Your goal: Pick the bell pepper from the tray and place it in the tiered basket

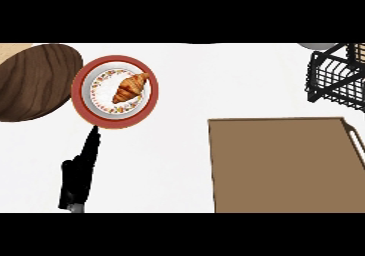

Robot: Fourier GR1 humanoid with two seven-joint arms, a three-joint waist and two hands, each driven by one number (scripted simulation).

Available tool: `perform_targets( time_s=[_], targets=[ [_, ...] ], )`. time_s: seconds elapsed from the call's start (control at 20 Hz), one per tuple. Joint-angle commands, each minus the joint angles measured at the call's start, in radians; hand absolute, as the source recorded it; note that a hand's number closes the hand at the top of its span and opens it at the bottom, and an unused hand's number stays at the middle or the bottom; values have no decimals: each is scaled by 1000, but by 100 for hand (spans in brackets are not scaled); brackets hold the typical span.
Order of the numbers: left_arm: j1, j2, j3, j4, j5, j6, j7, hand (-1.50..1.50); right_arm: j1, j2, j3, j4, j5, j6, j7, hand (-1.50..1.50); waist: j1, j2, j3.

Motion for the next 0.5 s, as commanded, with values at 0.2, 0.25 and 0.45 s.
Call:
perform_targets(
  time_s=[0.2, 0.25, 0.45],
  targets=[
    [7, -12, -9, 8, -23, 2, 11, 0, -246, 27, 161, 69, 45, -54, 145, 150, 14, 7, -2],
    [-56, -44, -38, 20, -41, 18, 55, 0, -264, 71, 177, 118, 73, -121, 134, 150, 24, 12, -2],
    [-30, -21, 13, 66, -16, 0, -11, 0, -399, 53, 238, 168, 98, -75, 159, 150, 21, 11, -2]
  ],
)
